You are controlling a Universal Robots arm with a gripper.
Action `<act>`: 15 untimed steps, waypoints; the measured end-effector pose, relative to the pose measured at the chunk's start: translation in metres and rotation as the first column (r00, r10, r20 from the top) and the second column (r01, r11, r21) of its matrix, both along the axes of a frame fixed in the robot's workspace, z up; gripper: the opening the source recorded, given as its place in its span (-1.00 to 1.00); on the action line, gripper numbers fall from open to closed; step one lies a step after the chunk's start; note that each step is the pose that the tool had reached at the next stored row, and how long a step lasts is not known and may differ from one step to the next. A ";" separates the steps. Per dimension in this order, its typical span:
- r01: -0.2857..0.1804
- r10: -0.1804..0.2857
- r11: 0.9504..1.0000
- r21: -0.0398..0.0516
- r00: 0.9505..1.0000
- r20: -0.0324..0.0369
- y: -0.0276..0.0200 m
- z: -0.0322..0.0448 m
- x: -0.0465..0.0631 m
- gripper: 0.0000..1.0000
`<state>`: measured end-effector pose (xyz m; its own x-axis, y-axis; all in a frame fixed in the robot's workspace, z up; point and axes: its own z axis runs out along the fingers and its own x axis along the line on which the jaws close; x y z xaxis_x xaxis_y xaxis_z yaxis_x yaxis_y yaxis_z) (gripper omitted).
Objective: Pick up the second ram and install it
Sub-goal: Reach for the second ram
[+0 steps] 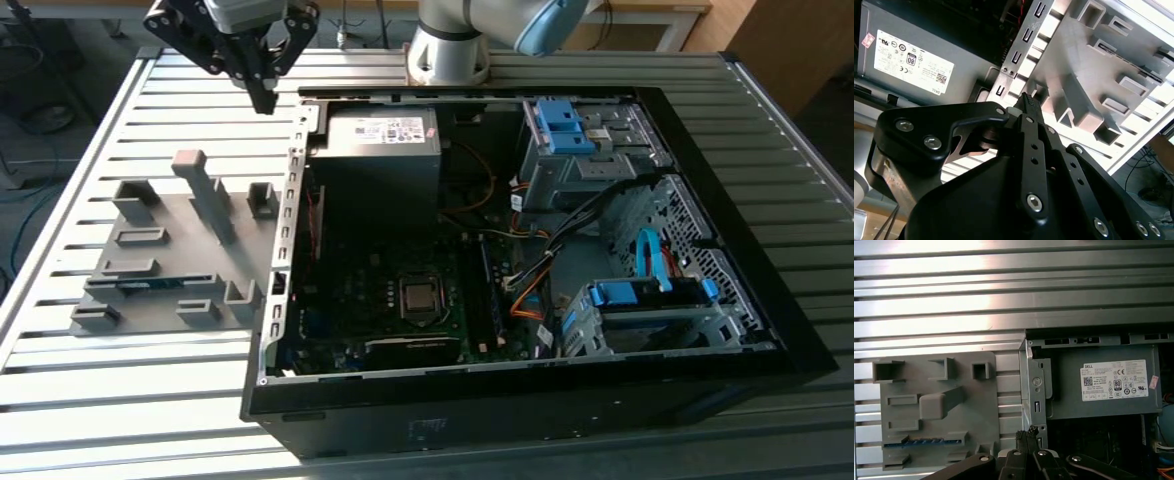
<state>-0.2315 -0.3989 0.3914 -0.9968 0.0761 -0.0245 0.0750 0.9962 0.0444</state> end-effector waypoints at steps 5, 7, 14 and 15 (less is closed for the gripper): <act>0.000 0.000 1.000 0.000 1.000 0.000 0.0000 -0.0001 -0.001 -0.79; 0.000 0.000 1.000 0.000 1.000 0.000 0.0000 -0.0001 -0.001 -0.79; 0.000 0.000 1.000 0.000 1.000 0.000 0.0000 -0.0002 -0.003 -0.79; 0.000 0.000 1.000 0.000 1.000 0.000 0.0000 -0.0003 -0.005 -0.79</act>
<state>-0.2365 -0.3989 0.3911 -0.9968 0.0762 -0.0245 0.0751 0.9962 0.0444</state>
